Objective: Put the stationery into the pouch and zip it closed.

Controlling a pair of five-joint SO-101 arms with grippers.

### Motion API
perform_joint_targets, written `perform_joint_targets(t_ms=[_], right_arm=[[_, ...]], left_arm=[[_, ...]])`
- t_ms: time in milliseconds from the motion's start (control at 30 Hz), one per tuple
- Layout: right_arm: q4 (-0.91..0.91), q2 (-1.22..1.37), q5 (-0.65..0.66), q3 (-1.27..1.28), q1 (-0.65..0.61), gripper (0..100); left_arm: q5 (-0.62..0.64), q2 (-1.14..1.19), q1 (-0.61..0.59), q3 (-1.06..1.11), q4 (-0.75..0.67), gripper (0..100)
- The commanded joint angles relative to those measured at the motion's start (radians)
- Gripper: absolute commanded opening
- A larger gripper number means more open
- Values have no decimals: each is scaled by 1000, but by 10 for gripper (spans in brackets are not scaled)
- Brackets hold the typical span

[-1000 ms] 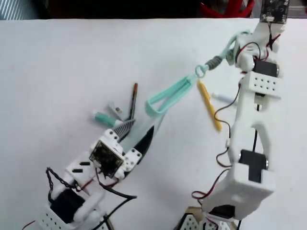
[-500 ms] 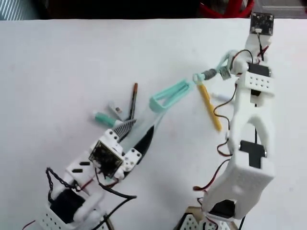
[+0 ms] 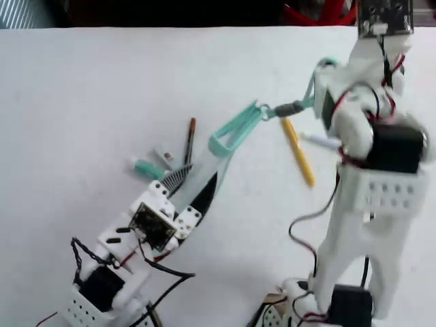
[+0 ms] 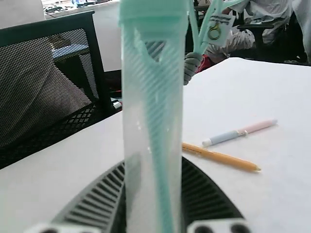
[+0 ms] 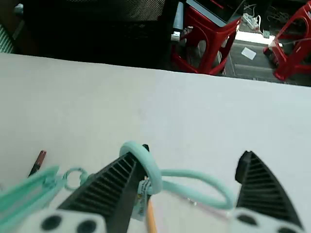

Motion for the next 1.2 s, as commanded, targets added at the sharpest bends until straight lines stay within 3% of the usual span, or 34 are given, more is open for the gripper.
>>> perform_joint_targets(t_ms=[0, 267, 333, 400, 500, 567, 800, 967, 1067, 1167], right_arm=[[208, -58, 77, -68, -94, 262], [213, -5, 270, 304, -182, 262], [214, -1, 322, 359, -151, 262], [213, -1, 302, 416, -154, 262], [211, -13, 301, 519, -260, 262], [205, -39, 301, 519, -260, 262], [-110, 4, 235, 546, -31, 262], [-237, 219, 321, 546, -22, 219], [-278, 395, 338, 450, -21, 143], [-271, 581, 336, 298, -27, 143]], left_arm=[[-14, -19, -73, 2, -66, 68], [-18, -19, -104, 2, -66, 68], [-18, -19, -128, -2, -66, 68], [-15, -19, -159, -3, -68, 68], [-14, -19, -180, 2, -101, 68], [-14, -19, -182, 3, -101, 67], [-12, -19, -182, -5, -100, 65], [-12, -19, -177, -29, -98, 65], [-12, -19, -174, -15, -98, 65], [-12, -19, -173, 0, -103, 65]])
